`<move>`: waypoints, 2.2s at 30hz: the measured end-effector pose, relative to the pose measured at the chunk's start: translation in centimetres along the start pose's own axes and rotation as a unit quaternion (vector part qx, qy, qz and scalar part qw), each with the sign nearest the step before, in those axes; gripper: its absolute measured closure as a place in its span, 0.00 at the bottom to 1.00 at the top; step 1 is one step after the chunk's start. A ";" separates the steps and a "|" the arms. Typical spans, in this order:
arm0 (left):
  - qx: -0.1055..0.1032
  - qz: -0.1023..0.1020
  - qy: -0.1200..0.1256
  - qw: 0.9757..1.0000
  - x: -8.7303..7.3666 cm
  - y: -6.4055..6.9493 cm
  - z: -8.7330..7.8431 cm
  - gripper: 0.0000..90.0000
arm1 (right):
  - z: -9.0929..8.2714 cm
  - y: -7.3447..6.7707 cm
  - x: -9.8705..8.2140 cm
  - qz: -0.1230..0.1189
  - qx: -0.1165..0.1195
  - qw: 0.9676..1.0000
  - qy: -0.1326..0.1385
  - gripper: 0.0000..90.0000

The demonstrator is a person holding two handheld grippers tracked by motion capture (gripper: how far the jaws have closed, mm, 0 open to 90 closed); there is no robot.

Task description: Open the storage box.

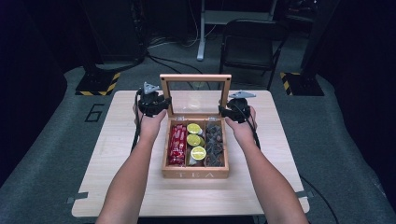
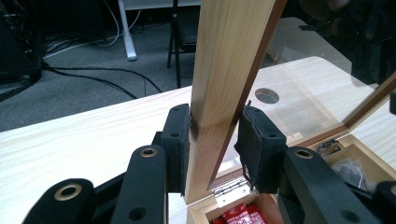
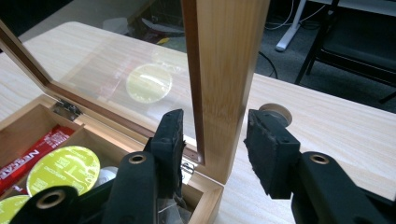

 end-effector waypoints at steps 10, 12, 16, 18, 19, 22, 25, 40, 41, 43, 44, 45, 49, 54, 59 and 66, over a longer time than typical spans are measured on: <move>-0.006 -0.006 -0.001 1.000 -0.1 -0.1 0.1 0.71 | 0.3 0.2 -0.1 0.008 -0.001 1.000 -0.004 0.71; -0.007 -0.007 -0.006 1.000 -0.2 -0.1 0.1 0.71 | 0.3 0.2 -0.2 0.010 0.001 1.000 -0.006 0.71; -0.006 -0.007 -0.007 1.000 -0.3 -0.1 0.2 0.71 | 0.4 0.3 -0.2 0.009 0.004 1.000 -0.006 0.71; -0.006 -0.008 -0.007 1.000 -0.3 -0.1 0.3 0.71 | 0.4 0.3 -0.2 0.009 0.004 1.000 -0.006 0.71; -0.007 -0.005 -0.008 1.000 -0.3 -0.1 0.3 0.71 | 0.4 0.3 -0.2 0.008 0.004 1.000 -0.005 0.71; -0.014 -0.014 -0.007 1.000 -0.5 -0.1 0.2 0.70 | 0.5 0.2 -0.1 0.004 0.002 1.000 -0.008 0.71; -0.019 -0.019 -0.004 1.000 -0.8 -0.1 0.1 0.66 | 0.5 0.3 0.0 0.001 0.004 1.000 -0.009 0.71; -0.029 -0.016 -0.001 0.999 -1.9 0.4 -1.2 0.57 | 0.7 0.3 0.2 0.008 0.000 1.000 -0.018 0.72; -0.029 -0.014 -0.001 0.999 -1.9 0.3 -1.3 0.57 | 0.8 0.3 0.2 0.005 0.000 1.000 -0.017 0.72; -0.033 -0.010 -0.004 0.999 -2.0 0.3 -1.6 0.57 | 0.8 0.4 0.3 0.004 0.000 1.000 -0.018 0.72; -0.035 -0.008 -0.006 0.999 -2.0 0.3 -1.8 0.57 | 0.8 0.3 0.3 0.008 -0.001 1.000 -0.021 0.72; -0.036 -0.004 -0.006 0.999 -2.0 0.2 -1.9 0.57 | 0.8 0.3 0.3 0.008 -0.001 1.000 -0.023 0.72; -0.040 -0.001 -0.004 0.999 -2.3 0.4 -2.5 0.57 | 1.0 0.3 0.5 0.013 -0.001 1.000 -0.029 0.72; -0.045 0.006 -0.003 0.999 -2.4 0.3 -3.5 0.57 | 1.3 0.5 0.8 0.019 -0.002 0.999 -0.039 0.72; -0.048 0.016 -0.006 0.999 -2.6 0.3 -4.4 0.57 | 1.6 0.6 1.0 0.025 -0.003 0.999 -0.044 0.72; -0.050 0.019 -0.011 0.998 -3.4 0.3 -5.1 0.57 | 2.2 0.9 1.2 0.026 -0.006 0.998 -0.051 0.72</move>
Point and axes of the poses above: each handheld gripper's, and its own axes: z roughly forward along the jaws, x roughly out of its top, y roughly to its right, the point moved 5 cm from there along z, roughly forward along the jaws, and after that the axes turned 5 degrees about -x, right-handed, at the moved point
